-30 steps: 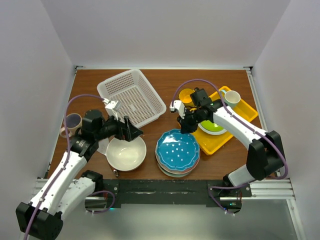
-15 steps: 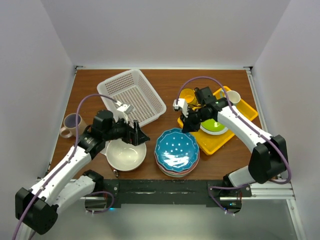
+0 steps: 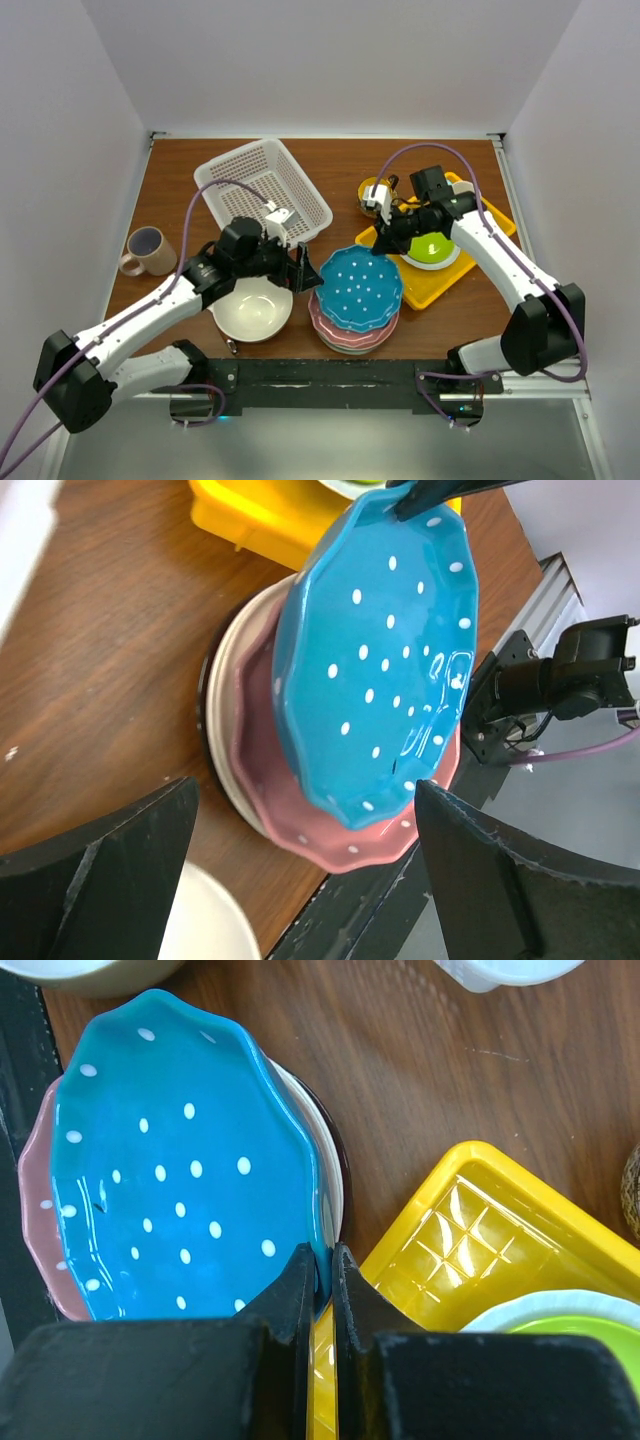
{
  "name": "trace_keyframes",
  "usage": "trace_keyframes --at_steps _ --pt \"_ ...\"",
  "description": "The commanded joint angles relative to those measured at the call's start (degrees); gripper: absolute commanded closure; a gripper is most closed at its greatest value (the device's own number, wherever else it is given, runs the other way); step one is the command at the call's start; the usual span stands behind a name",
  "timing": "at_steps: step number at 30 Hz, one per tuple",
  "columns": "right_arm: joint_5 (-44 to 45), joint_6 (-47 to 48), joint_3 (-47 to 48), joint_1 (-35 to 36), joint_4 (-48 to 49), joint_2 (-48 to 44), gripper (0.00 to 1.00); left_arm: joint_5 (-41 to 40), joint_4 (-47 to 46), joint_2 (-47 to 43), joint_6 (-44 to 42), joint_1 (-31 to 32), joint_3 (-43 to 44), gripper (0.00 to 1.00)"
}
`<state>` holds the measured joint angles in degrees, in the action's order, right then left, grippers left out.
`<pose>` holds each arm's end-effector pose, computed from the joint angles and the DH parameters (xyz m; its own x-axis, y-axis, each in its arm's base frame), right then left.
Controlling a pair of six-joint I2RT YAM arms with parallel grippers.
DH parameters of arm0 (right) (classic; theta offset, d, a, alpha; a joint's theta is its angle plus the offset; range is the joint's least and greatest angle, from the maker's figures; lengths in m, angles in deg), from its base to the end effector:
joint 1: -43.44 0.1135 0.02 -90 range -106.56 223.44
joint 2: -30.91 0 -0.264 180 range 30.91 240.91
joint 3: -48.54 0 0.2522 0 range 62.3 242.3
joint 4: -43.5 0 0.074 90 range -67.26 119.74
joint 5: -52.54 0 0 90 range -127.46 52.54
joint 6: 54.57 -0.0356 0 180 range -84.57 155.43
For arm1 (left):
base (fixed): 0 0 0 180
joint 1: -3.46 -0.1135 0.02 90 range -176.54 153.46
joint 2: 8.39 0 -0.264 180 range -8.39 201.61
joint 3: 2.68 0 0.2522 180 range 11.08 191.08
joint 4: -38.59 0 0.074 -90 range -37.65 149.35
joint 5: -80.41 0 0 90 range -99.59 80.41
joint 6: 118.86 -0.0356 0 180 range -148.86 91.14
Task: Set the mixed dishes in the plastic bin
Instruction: Pick up the plate at the center of the board.
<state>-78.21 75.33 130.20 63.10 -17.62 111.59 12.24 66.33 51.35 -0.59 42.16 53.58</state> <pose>0.2556 0.1160 0.2908 -0.2667 -0.6113 -0.7451 -0.9542 0.2763 0.1149 0.1714 -0.1543 0.2707 -0.7487 0.0365 -0.6619 0.5382 0.6164 -0.5748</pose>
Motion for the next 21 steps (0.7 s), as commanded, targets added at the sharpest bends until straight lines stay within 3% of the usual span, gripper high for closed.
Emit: trace_keyframes --at_steps 1,7,12,21 --pt "-7.9 -1.1 2.7 -0.9 2.1 -4.9 1.0 -4.2 -6.4 3.6 2.7 3.7 2.3 0.05" --pt "-11.2 -0.8 1.1 -1.7 2.8 -7.5 1.0 -7.3 -9.0 7.0 4.2 6.3 2.3 0.05" --pt "-13.9 -0.5 0.3 -2.5 3.3 -8.8 1.0 -4.6 -13.1 7.0 5.7 7.2 1.0 0.12" --pt "-17.0 -1.0 -0.2 -4.4 3.8 -9.5 1.0 -2.1 -17.7 8.0 7.5 8.2 0.0 0.39"
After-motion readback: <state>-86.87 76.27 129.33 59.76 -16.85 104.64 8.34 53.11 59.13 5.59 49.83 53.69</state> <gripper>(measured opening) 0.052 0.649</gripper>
